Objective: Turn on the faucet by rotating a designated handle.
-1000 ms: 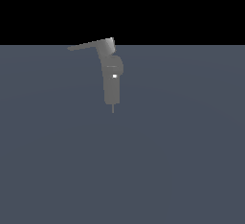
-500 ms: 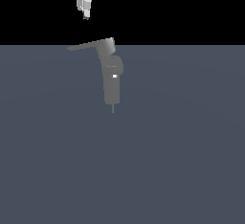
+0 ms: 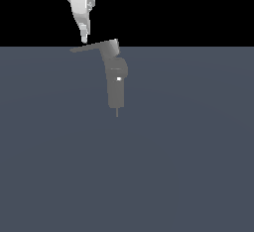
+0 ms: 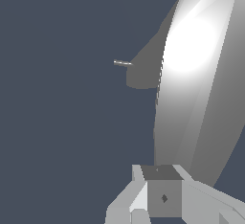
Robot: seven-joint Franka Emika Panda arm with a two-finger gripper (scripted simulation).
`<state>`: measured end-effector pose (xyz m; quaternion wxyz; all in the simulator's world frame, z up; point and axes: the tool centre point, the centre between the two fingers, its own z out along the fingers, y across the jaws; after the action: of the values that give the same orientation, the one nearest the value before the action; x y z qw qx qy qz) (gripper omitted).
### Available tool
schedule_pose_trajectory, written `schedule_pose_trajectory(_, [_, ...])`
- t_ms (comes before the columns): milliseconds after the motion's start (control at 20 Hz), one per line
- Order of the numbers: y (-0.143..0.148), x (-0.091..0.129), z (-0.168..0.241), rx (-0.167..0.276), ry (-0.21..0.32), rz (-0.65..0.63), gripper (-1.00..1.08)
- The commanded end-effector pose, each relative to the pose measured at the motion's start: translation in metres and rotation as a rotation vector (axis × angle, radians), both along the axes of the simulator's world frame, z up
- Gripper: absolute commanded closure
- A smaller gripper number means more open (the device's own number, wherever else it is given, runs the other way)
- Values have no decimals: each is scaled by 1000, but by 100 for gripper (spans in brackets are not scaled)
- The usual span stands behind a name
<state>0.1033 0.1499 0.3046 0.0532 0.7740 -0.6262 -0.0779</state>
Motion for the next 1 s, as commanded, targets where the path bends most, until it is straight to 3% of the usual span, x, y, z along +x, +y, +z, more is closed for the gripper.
schedule_pose_trajectory(0, [7, 6, -13, -19, 2, -38, 108])
schedule_pose_trajectory(400, [22, 16, -39, -55, 7, -103, 108])
schedule_pose_trajectory(950, [24, 12, -42, -59, 8, -109, 108])
